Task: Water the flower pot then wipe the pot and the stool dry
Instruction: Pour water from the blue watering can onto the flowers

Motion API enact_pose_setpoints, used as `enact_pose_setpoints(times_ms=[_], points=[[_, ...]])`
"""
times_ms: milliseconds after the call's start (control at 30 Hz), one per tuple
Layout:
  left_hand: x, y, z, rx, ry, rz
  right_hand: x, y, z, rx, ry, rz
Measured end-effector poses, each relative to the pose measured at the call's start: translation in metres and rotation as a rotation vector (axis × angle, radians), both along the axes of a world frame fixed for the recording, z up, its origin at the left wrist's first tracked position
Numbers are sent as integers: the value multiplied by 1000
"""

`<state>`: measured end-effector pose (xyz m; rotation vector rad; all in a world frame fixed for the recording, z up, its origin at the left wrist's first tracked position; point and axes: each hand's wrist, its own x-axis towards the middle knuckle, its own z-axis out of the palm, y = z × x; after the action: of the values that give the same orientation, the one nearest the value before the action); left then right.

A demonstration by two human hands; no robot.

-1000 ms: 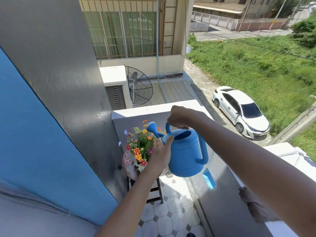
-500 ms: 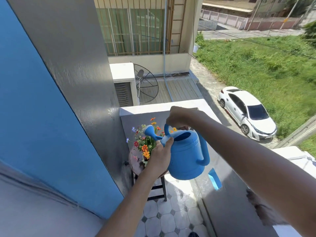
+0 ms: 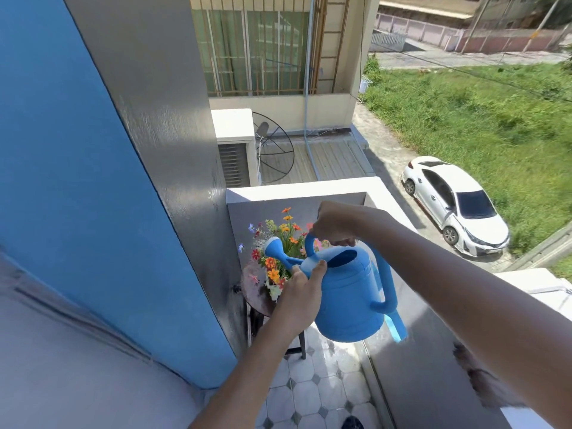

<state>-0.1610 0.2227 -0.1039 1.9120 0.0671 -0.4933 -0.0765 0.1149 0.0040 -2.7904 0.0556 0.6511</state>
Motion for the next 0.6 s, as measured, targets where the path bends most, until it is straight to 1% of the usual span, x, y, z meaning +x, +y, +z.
enact_pose_setpoints(times_ms=[133,233,300,333,400,467,533,600], points=[[-10,-6,3,32,39,-67,-12,-5,6,-16,43,5],[-16,-9,3,93,25,-98,-16,-10,8,-25,73,7],[-20,-11,-1,45,22,-21,-18,-14,7,-29,89,1],[-23,-13,-1,48,26,-37,-20,-16,6,-31,95,-5],[-26,-18,4,61,56,-146,-24,-23,3,-35,99,-21],[-26,-23,9,46,36,-189,-28,-30,2,-41,84,-49],[-25,-27,8,14,25,-202,-30,-38,0,-54,73,-76],[-22,-33,5,-26,58,-191,-32,-46,-3,-55,76,-114]])
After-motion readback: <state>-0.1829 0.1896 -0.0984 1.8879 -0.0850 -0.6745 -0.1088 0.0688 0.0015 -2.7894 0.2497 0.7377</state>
